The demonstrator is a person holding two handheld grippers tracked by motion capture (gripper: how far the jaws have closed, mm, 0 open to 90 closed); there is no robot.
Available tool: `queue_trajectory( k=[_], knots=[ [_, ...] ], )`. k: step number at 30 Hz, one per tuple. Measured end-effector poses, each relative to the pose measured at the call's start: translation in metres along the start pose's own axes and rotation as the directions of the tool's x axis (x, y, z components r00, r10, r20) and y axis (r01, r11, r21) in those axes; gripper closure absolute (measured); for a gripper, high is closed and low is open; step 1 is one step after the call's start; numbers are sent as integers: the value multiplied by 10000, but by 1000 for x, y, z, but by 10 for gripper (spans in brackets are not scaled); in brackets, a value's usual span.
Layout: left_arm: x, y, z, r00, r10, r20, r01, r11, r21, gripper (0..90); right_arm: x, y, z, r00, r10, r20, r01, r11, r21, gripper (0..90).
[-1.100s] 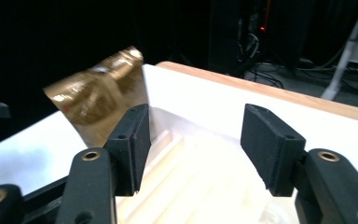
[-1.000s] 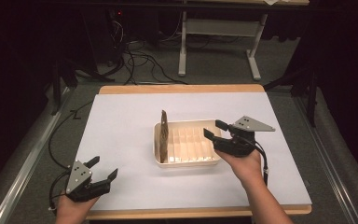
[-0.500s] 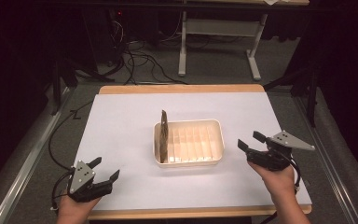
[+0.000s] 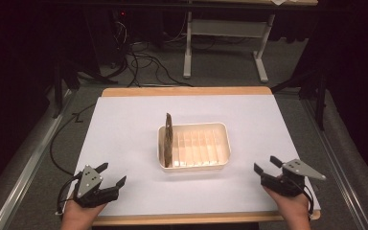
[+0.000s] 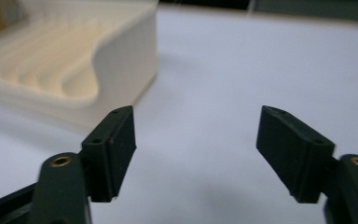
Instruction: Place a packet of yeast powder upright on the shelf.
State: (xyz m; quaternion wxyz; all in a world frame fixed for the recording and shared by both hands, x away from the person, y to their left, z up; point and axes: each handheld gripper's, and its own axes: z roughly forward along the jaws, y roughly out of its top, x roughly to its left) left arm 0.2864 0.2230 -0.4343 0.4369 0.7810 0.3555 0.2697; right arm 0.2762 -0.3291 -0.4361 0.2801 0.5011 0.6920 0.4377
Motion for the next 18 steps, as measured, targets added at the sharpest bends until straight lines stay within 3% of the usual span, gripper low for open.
queue_trajectory(
  k=[1, 2, 7, 10, 12, 18],
  knots=[
    [-1, 0, 1, 10000, 32, 24, -32, 10000, 54, 241, 0, -1, 3, 9996, -264, -64, 267, 9985, 476, 266],
    [-1, 0, 1, 10000, 82, 13, -82, 9999, 73, 240, -1, -3, 3, 9991, -392, 131, 385, 9980, 503, 282],
    [-1, 0, 2, 10000, 54, 8, -54, 10000, 54, 240, -11, -3, 2, 9996, 262, 49, -263, 9995, 198, 271],
    [-1, 0, 2, 10000, 33, 12, -33, 10000, 49, 240, -16, -7, 3, 9996, 281, 104, -285, 9985, 470, 273],
    [-1, 0, 1, 10000, 16, 14, -16, 10000, 41, 239, -19, -9, 3, 9982, 588, 72, -591, 9969, 525, 274],
    [1, 0, -1, 10000, -67, -44, 67, 10000, -47, 239, -23, -9, 5, 9956, 921, 145, -928, 9938, 610, 273]
  ],
)
